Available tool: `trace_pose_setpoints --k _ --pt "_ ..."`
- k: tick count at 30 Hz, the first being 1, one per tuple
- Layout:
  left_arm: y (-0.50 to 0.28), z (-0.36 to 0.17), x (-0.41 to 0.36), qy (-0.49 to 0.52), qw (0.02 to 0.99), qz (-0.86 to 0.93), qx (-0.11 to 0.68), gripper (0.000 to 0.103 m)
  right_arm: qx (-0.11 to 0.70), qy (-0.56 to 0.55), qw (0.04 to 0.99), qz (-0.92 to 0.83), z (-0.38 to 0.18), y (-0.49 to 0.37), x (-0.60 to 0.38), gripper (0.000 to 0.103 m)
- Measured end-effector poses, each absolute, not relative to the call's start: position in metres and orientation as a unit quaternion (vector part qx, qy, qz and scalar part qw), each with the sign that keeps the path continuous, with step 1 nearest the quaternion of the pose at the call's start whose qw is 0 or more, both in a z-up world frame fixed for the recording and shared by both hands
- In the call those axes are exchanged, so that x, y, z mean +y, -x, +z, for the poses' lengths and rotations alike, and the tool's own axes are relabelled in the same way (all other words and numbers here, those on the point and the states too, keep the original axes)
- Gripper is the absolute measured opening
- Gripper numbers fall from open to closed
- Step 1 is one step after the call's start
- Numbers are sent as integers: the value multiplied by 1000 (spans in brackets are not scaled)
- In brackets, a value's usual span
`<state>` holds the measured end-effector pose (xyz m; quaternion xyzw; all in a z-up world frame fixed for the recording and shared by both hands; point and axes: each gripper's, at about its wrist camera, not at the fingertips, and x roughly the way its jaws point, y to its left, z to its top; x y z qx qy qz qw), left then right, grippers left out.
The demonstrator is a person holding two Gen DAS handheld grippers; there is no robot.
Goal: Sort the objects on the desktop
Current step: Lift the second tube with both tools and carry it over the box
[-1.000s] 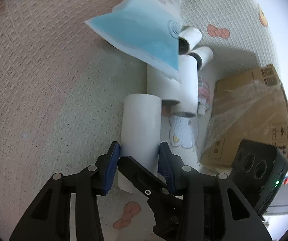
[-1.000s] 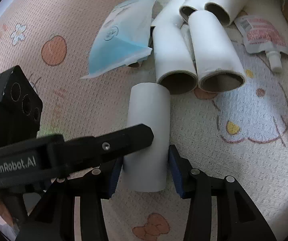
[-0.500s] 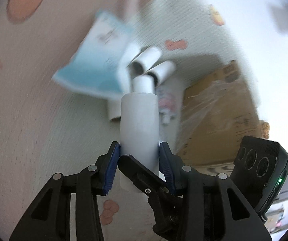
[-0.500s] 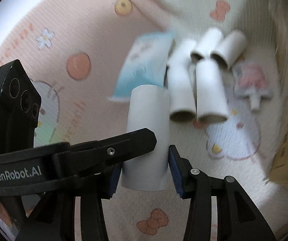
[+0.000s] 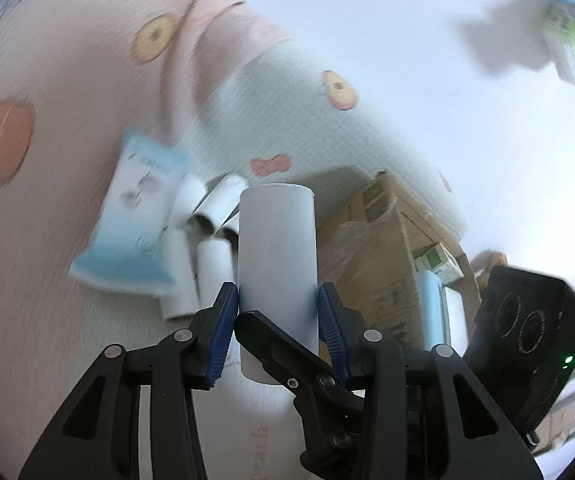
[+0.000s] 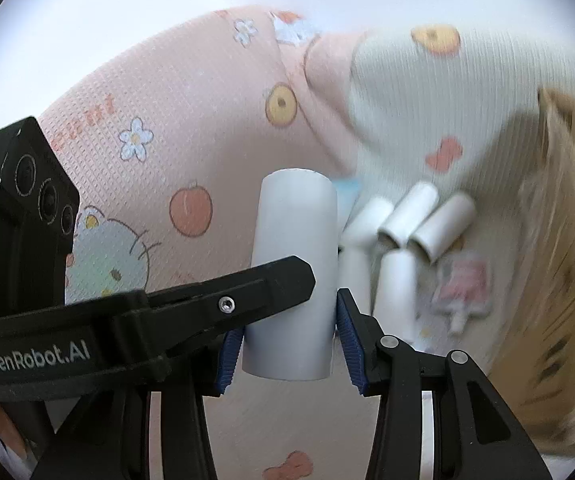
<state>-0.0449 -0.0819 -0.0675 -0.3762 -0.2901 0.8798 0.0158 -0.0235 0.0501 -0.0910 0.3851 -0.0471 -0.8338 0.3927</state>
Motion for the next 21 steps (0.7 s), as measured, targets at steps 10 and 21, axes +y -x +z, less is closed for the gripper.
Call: trace_pose_setpoints --k 10,21 --pt "78 -27 -54 341 81 907 -233 45 23 -357 355 -864 -43 40 59 42" --pt "129 -6 -14 353 135 909 -176 45 37 -358 316 -878 -20 76 91 42"
